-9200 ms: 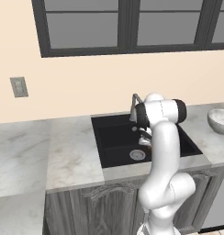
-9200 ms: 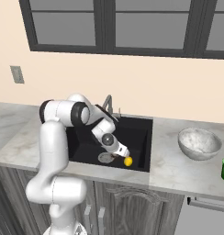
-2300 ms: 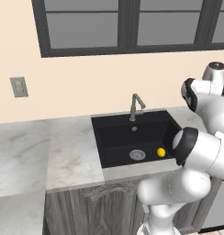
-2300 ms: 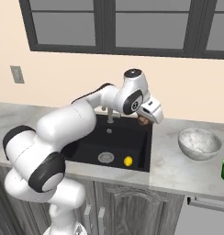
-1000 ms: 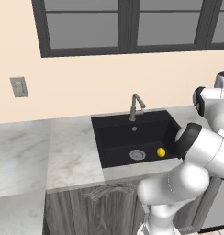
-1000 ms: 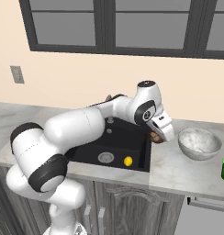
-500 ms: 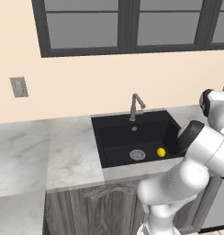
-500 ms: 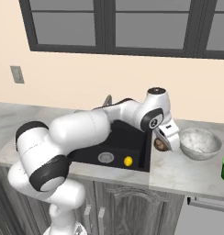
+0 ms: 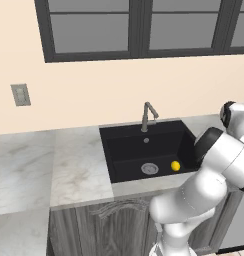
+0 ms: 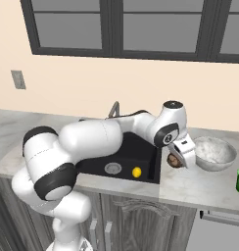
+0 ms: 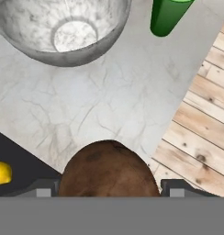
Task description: Remove the potato and lemon from the sink. Then move the bowl and cup from the counter to the sink for washing.
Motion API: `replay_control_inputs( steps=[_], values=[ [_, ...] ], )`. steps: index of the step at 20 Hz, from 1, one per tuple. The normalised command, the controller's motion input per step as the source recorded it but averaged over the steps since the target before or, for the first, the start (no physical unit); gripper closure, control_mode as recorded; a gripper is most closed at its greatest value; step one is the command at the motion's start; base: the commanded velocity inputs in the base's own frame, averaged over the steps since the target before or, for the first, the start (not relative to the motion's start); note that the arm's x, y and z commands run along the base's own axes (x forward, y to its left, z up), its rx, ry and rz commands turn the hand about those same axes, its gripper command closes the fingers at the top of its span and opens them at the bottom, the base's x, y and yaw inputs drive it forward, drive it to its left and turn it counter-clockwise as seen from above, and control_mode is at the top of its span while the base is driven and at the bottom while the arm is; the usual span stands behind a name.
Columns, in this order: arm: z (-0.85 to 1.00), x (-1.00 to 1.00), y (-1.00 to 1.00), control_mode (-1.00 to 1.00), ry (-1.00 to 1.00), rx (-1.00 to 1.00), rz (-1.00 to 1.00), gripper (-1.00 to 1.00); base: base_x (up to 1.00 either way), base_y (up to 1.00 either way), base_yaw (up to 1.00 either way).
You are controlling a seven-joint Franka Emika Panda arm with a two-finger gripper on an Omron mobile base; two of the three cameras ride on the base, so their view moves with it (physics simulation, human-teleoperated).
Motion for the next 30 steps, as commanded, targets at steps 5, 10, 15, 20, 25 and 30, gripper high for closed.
replay_control_inputs(
  steps=[5,10,15,20,25,30],
  values=[
    [-0.25,-0.02,-0.13,-1.0,0.0,0.01,0.0,1.0,0.0,0.0,0.0],
    [-0.26,0.0,-0.13,-1.0,0.0,0.01,0.0,1.0,0.0,0.0,0.0],
    [-0.23,0.0,-0.17,-1.0,0.0,0.01,0.0,1.0,0.0,0.0,0.0],
    [-0.21,0.0,-0.18,-1.0,0.0,0.02,0.0,1.0,0.0,0.0,0.0],
    [-0.22,0.01,-0.15,-1.0,0.0,0.04,0.0,1.0,0.0,0.0,0.0],
    [-0.2,0.06,-0.13,-1.0,0.0,0.04,0.0,1.0,0.0,0.0,0.0]
  ],
)
